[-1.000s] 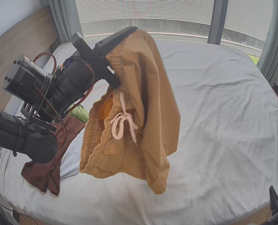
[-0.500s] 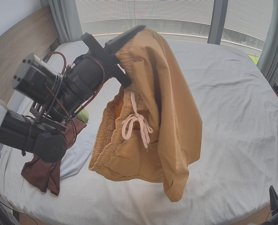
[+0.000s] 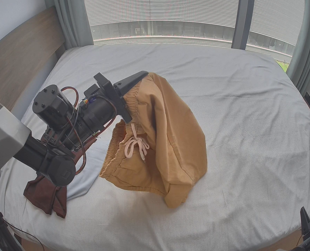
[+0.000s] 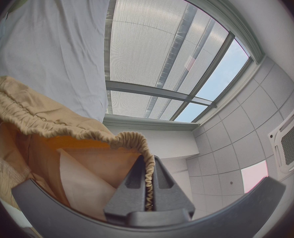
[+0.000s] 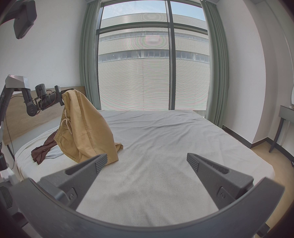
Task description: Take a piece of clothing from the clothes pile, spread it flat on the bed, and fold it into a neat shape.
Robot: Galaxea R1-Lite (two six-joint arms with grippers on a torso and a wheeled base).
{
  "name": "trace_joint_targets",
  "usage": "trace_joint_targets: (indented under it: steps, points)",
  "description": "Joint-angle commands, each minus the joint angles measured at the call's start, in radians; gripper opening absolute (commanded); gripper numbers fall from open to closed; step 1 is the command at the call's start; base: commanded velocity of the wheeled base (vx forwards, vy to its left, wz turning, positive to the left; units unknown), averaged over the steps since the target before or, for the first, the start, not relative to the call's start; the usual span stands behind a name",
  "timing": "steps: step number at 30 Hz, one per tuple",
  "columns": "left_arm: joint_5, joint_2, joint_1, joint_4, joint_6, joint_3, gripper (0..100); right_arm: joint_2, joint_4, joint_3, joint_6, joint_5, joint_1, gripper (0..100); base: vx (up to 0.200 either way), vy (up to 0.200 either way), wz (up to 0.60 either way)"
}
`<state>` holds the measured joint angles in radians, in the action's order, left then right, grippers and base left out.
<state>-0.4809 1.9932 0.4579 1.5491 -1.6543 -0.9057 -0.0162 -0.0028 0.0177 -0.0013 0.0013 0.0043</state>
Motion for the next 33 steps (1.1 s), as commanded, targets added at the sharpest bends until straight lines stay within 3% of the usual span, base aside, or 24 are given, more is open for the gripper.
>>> trace_joint_targets:
  steps: [1, 9, 19, 33]
  points:
    - [-0.002, -0.010, -0.002, 0.000, 0.053, 0.044, 0, 0.016, 0.000, -0.018, 0.000, 0.000, 0.002, 100, 0.000, 0.000, 0.00]
    - [0.004, -0.082, -0.011, 0.000, 0.160, 0.142, 0, 0.016, 0.000, -0.018, 0.000, 0.000, 0.002, 100, 0.000, 0.000, 0.00]
    - [-0.001, -0.226, -0.011, 0.000, 0.152, 0.196, 0, 0.016, 0.000, -0.018, -0.003, 0.000, 0.002, 100, 0.000, 0.000, 0.00]
    - [0.001, -0.240, -0.013, 0.002, 0.162, 0.197, 0, 0.016, -0.002, -0.018, -0.003, 0.000, 0.003, 100, 0.000, 0.000, 0.00]
